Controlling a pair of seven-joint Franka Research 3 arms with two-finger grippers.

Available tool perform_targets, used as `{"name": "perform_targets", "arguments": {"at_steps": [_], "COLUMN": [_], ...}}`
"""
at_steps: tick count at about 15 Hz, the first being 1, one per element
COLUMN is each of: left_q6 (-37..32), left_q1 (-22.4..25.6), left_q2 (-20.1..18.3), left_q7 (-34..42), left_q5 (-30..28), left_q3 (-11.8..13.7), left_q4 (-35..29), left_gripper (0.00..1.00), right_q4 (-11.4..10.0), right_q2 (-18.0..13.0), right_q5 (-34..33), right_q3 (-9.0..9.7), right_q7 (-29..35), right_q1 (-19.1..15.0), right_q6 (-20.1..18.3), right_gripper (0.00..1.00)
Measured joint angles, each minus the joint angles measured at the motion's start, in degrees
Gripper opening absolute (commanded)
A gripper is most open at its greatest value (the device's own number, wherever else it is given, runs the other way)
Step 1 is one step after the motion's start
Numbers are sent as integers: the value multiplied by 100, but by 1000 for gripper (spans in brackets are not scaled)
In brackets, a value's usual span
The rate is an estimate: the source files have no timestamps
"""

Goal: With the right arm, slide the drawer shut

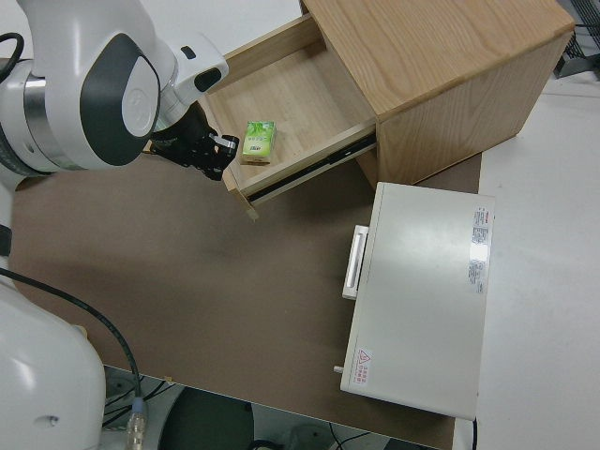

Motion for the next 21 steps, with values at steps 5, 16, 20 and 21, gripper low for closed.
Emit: {"name": "perform_targets", "arguments": {"at_steps": [5,16,20,21], "left_q6": [0,0,0,0], "left_q1": [0,0,0,0], "left_q2": [0,0,0,0], "left_q7": [0,0,0,0], "left_q5": [0,0,0,0], "left_q3": [0,0,0,0], "left_q4": [0,0,0,0], "left_gripper": [993,993,993,993], "right_q4": [4,-811,-1339,-1400], "right_q2": [-34,-99,-34,14], "right_q5": [330,565,564,563], "right_q3": [-111,-279,-280,-280], "right_q7": [1635,3266,3613,3668], "right_q1": [439,1374,1480,1491], "right_q6": [-32,775,1654,1801], "right_gripper": [0,0,0,0]}}
